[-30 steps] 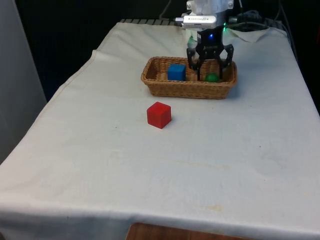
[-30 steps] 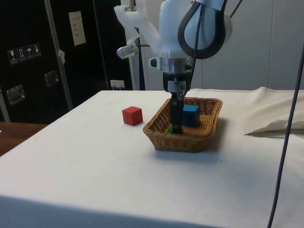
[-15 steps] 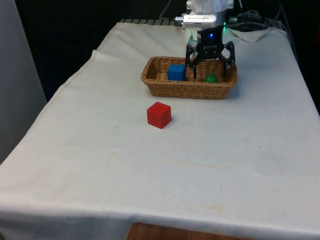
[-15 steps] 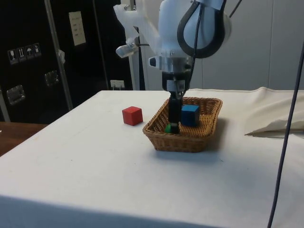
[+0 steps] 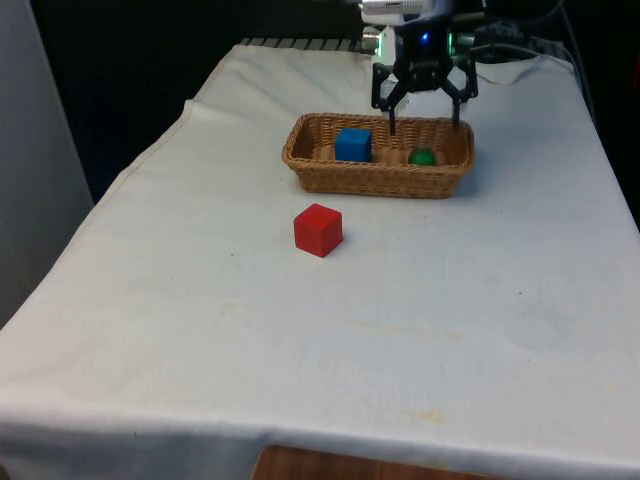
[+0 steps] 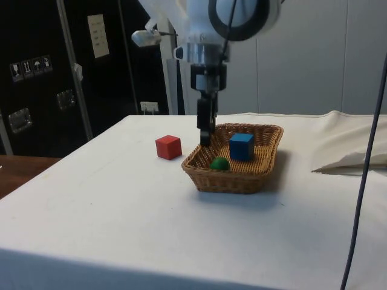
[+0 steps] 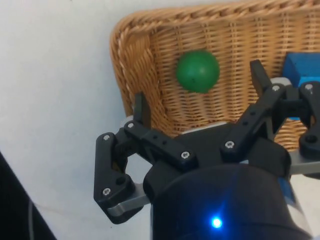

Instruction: Place all non-red objects into the basket.

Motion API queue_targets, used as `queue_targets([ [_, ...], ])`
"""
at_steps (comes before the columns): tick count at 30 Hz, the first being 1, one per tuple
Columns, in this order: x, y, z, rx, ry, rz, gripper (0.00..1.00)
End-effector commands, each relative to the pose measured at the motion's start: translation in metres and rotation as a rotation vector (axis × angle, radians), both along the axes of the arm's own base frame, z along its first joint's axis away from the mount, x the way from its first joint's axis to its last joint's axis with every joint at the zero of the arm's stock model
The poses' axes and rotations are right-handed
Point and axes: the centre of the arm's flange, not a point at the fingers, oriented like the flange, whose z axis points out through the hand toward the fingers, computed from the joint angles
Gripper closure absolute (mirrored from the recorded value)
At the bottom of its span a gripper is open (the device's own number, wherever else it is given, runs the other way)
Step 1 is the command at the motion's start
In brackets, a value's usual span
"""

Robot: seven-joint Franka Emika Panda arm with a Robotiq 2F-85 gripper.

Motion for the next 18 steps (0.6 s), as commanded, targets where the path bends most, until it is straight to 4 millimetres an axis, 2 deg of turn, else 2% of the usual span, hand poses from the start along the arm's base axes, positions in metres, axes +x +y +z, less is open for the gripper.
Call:
queue_targets([
  [1,0.003,-0.002,0.004,-0.003,0.005,-0.004,0.0],
  [10,0.018,-0.006,0.027,0.009,0.003,-0.022,0.0],
  [18,0.019,-0.008,0.044,0.017,-0.004,-0.034,0.0],
])
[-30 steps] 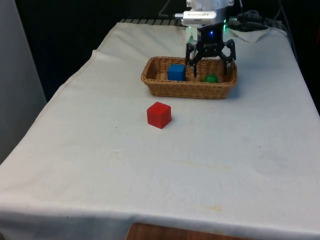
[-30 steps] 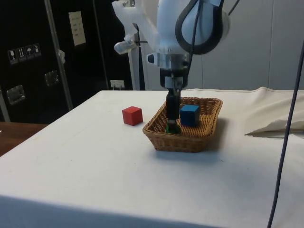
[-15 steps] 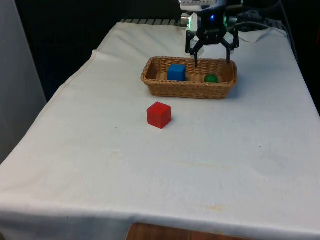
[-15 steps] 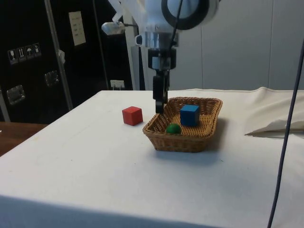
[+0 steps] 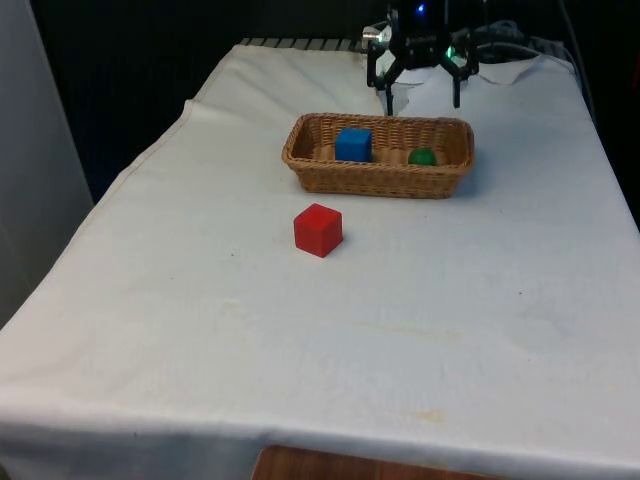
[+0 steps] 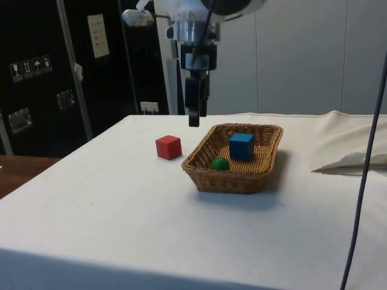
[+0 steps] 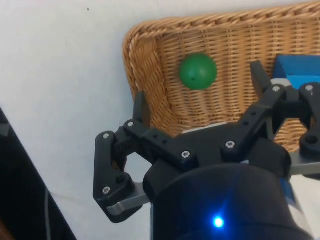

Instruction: Place all non-red objects into the basket.

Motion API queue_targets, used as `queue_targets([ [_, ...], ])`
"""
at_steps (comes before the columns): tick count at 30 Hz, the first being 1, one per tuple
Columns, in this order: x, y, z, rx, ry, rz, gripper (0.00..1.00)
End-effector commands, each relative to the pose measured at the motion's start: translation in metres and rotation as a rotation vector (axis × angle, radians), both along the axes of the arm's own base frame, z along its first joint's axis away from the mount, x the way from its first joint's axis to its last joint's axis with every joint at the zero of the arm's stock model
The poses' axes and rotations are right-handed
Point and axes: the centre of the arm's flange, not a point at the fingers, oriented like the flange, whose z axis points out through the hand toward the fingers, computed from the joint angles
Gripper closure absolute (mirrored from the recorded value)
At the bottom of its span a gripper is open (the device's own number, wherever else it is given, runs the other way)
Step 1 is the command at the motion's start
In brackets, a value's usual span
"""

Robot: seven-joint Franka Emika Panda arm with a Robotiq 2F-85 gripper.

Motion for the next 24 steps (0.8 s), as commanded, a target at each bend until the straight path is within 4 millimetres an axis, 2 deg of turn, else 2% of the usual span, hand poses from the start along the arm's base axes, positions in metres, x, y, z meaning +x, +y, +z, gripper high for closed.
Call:
queue_targets([
  [1,-0.002,-0.001,0.004,-0.003,0.005,-0.007,0.0],
  [11,-0.011,-0.003,0.025,0.013,-0.005,-0.023,0.0],
  [24,-0.02,-0.003,0.031,0.024,-0.014,-0.048,0.0],
])
